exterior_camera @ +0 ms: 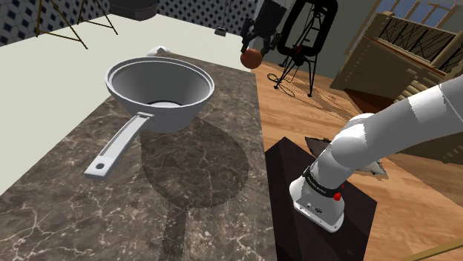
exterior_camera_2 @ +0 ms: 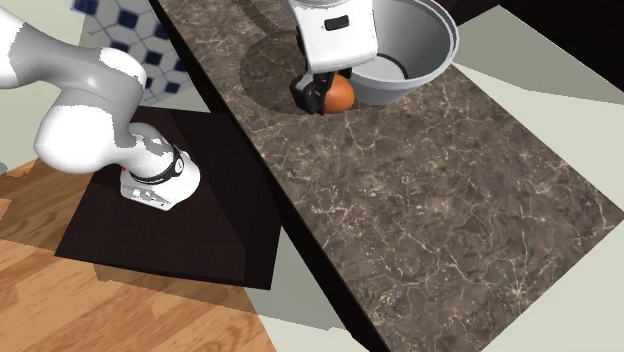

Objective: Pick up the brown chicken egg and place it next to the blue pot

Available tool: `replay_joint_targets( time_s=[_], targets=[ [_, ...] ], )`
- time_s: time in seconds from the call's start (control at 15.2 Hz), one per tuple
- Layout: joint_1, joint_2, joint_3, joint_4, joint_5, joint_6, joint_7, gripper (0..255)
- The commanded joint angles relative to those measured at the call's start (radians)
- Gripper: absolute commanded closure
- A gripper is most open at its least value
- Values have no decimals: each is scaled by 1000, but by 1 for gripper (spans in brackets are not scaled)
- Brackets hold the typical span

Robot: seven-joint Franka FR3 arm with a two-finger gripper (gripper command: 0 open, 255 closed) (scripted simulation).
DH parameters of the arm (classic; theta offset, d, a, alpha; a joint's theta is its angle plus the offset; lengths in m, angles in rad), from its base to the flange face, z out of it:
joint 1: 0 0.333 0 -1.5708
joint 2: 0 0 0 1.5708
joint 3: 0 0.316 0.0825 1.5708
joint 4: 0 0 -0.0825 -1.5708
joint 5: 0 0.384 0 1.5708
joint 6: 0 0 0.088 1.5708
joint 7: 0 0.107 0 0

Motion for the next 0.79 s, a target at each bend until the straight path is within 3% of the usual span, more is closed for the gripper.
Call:
replay_joint_targets(
  time_s=[0.0, 0.73],
  targets=[
    [1, -3, 2, -27, 2, 24, -2, 255],
    [4, 9, 6, -164, 14, 172, -26, 255]
  ],
)
